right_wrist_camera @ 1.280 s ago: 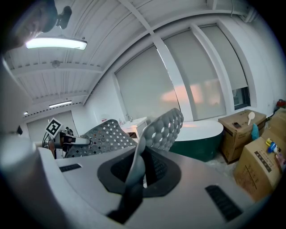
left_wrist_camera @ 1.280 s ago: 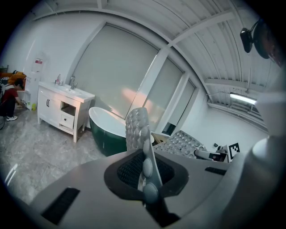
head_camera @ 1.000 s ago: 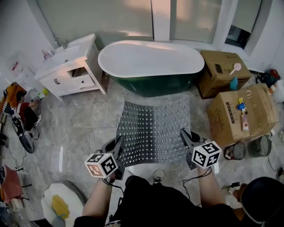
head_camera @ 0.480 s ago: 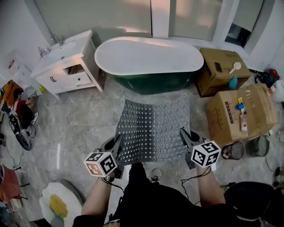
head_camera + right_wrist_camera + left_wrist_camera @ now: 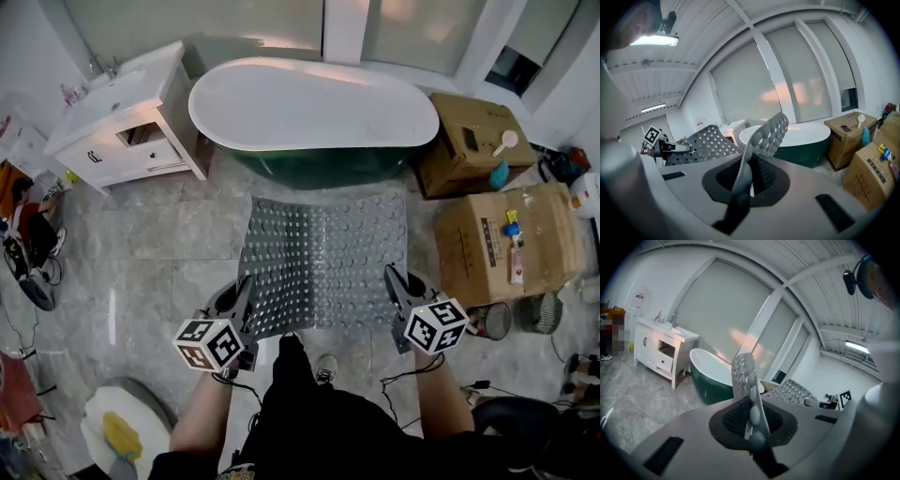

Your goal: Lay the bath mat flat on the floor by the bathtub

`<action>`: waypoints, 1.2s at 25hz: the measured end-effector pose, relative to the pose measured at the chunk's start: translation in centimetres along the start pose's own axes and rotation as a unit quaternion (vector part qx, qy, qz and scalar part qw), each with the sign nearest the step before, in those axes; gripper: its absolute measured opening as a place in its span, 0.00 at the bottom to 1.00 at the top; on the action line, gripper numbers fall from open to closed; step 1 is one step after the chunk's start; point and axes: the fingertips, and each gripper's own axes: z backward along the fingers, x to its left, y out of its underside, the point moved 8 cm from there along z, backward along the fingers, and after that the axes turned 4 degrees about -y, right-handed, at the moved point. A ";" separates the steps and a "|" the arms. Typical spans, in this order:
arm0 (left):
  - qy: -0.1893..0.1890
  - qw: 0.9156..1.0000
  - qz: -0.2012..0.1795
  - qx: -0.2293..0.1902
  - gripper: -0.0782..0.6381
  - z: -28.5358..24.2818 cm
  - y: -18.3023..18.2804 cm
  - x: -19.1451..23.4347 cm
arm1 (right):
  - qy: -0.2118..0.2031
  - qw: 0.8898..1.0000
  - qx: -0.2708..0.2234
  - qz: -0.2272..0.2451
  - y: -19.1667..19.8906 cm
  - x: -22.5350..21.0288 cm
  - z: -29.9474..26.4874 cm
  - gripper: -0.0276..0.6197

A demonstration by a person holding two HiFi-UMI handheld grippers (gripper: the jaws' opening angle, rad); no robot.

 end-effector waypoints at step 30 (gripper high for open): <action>-0.015 0.999 -0.027 0.021 0.15 -19.7 -7.8 18.8 | 0.067 0.997 0.034 0.012 -2.1 -4.6 -25.3 0.09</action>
